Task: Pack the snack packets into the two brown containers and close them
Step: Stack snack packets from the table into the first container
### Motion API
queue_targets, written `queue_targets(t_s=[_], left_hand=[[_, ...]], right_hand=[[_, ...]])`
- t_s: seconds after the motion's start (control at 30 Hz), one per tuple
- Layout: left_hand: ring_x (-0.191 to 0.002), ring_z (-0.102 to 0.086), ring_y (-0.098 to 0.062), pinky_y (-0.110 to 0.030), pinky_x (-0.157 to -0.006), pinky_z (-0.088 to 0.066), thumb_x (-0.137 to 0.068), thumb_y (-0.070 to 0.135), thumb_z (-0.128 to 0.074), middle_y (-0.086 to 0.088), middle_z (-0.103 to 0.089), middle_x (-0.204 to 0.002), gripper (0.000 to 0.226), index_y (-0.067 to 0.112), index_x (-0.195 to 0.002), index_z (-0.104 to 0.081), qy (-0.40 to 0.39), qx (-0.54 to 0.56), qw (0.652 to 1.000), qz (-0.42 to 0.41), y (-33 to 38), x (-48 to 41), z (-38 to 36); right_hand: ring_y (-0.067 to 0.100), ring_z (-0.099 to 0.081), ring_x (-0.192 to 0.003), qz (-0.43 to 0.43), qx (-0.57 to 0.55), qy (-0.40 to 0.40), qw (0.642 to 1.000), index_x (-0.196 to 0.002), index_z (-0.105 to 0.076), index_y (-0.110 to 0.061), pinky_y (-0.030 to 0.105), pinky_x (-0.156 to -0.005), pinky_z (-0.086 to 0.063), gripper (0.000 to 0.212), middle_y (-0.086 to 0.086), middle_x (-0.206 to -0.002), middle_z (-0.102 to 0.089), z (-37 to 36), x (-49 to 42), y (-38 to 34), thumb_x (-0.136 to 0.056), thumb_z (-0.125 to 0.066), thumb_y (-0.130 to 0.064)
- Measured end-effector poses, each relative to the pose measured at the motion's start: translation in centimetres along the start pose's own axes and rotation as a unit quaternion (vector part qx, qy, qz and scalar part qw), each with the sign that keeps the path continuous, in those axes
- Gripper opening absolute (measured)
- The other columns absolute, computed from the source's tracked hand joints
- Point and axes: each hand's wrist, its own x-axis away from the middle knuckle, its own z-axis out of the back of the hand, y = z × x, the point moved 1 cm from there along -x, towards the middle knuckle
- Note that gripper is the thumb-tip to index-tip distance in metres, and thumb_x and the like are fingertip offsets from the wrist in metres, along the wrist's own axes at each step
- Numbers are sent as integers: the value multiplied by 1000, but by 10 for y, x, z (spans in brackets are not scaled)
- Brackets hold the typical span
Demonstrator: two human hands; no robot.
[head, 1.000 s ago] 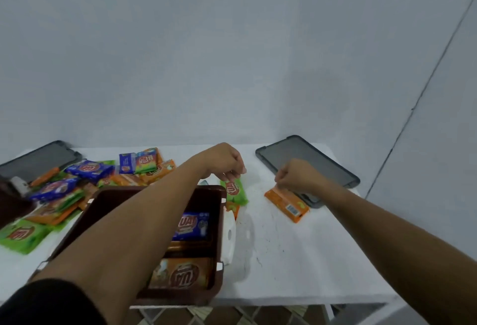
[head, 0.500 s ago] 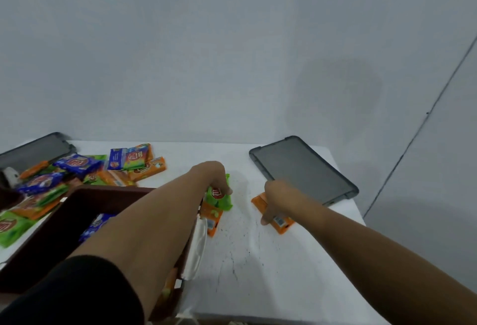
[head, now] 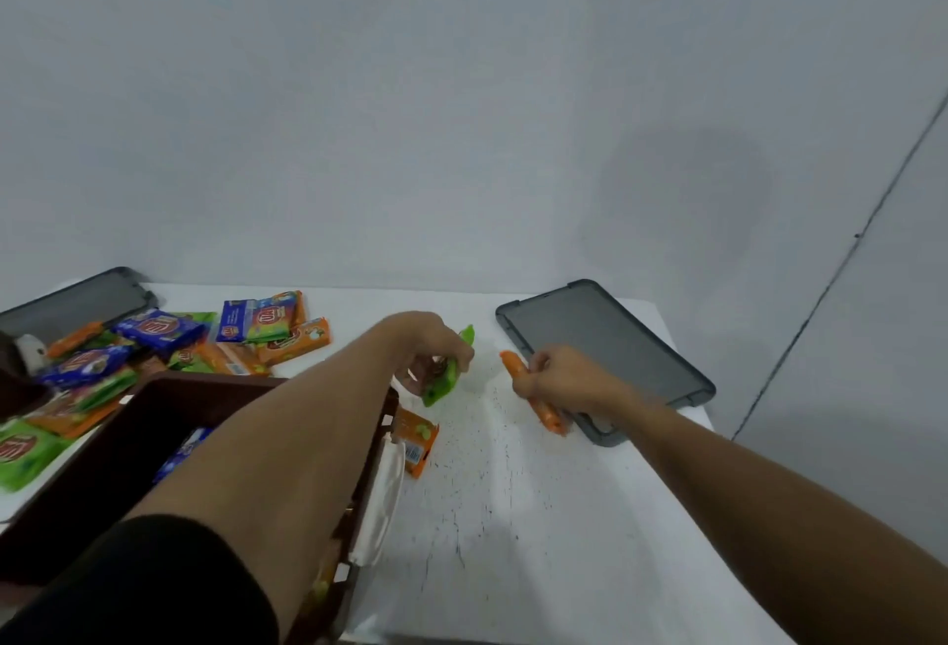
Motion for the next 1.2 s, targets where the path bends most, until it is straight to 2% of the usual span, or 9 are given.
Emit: queue_targets(t_s=[0.07, 0.23, 0.37, 0.53, 0.7, 0.8, 0.93, 1.03, 1.2], left_hand=[[-86, -63, -40, -50, -75, -60, -83, 5, -66, -22, -58, -105, 29, -1, -110, -57, -4, 99, 994, -44, -1, 6, 11], [-99, -67, -56, -65, -93, -51, -75, -11, -48, -30, -59, -106, 33, 3, -104, -52, 24, 218, 967, -126, -7, 24, 36], [-96, -71, -46, -52, -84, -58, -86, -6, -57, -29, -67, -114, 30, -2, -115, -58, 14, 192, 971, -141, -23, 44, 54], [-94, -72, -34, -51, -88, -59, -82, 4, -79, -19, -74, -108, 34, 7, -114, -68, 4, 167, 973, -159, -54, 66, 81], [-103, -68, -46, -66, -90, -53, -90, -3, -66, -19, -68, -108, 36, 8, -124, -60, -49, 219, 949, -221, -90, 95, 107], [-111, -65, -53, -67, -83, -54, -98, -5, -52, -26, -67, -121, 37, 9, -132, -48, -86, 258, 927, -256, -115, 110, 119], [-83, -69, -41, -54, -77, -58, -97, -3, -51, -22, -71, -100, 37, 5, -133, -44, -39, 200, 938, -281, -140, 131, 130], [-79, -64, -28, -36, -63, -53, -92, 15, -59, -14, -65, -96, 26, 19, -117, -53, -31, 108, 957, -269, -160, 146, 135], [-106, -59, -21, -42, -90, -51, -74, 42, -69, -1, -59, -118, 53, 32, -123, -53, -67, -232, 935, -259, -196, 146, 127]], right_hand=[[25, -60, -52, 15, -81, -4, 997, -86, -60, -10, 34, -53, -52, 23, 13, -66, -64, 9, 0, -6, -86, -68, -31], [25, -73, -72, 7, -188, -3, 982, -102, -70, -6, 33, -64, -61, 15, 17, -96, -76, 19, -5, -35, -93, -59, -10], [30, -72, -84, 28, -130, -32, 991, -102, -69, -9, 49, -87, -57, 17, 18, -101, -76, 16, -13, -63, -89, -64, -18], [21, -70, -69, 50, -129, -61, 988, -99, -64, -10, 35, -67, -58, 13, 12, -89, -72, 2, -6, -98, -92, -67, -20], [25, -70, -90, 65, -42, -67, 995, -118, -60, -26, 35, -70, -57, 76, 9, -109, -70, -28, 8, -133, -53, -95, -46], [25, -67, -97, 79, 7, -65, 995, -128, -46, -32, 34, -69, -55, 87, 4, -116, -62, -55, 23, -159, -57, -95, -42], [21, -66, -93, 106, 54, -30, 992, -128, -43, -29, 30, -65, -54, 72, 2, -113, -59, -94, 44, -189, -71, -88, -36], [18, -64, -96, 138, 110, -6, 984, -122, -52, -29, 30, -69, -53, 64, -4, -110, -61, -121, 56, -203, -70, -88, -38], [11, -62, -91, 143, 231, 12, 962, -118, -58, -33, 28, -74, -53, 63, -6, -107, -63, -171, 68, -197, -63, -89, -36]])
